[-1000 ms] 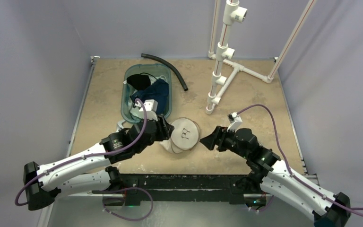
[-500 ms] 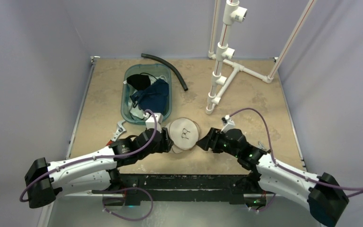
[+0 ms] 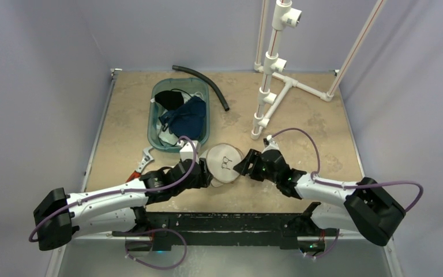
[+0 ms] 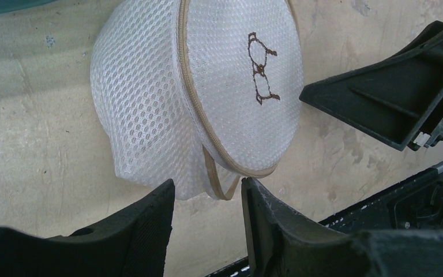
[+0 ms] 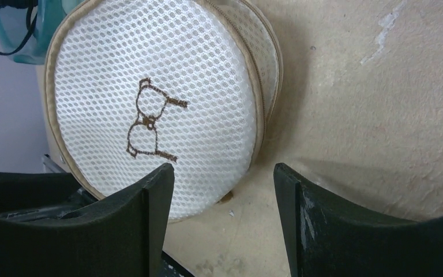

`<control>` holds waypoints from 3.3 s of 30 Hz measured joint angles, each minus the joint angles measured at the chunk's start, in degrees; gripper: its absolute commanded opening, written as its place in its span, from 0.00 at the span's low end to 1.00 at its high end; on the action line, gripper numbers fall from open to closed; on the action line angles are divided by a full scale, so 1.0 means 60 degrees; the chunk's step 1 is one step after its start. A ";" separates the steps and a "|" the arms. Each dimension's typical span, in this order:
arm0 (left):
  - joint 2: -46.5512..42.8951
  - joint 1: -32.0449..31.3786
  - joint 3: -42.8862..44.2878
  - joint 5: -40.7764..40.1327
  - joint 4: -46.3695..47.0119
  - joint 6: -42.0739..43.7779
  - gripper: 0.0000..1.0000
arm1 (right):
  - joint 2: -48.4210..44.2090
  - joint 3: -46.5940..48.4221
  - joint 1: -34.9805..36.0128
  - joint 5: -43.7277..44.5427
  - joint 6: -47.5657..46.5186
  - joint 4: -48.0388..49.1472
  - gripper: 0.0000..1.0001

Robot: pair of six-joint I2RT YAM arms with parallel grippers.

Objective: Unzip the laundry bag and remove the bra
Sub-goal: Close the laundry bag at the center of the board, then adjust the laundry bag at the center of the board.

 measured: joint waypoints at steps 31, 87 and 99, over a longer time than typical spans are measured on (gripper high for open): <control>-0.0667 0.0000 0.0000 -0.0193 -0.0127 -0.0044 0.45 | -0.0736 0.1086 -0.0470 0.0120 -0.0229 -0.0823 0.06; -0.1974 0.0000 0.1854 -0.2463 -0.2736 0.0947 0.54 | -0.7624 0.1636 -0.2011 -0.2492 -0.3799 -0.3880 0.98; -0.3085 0.0000 0.2007 -0.4131 -0.3286 0.1115 0.55 | -0.8633 0.1872 -0.2014 -0.0699 -0.2167 -0.3807 0.98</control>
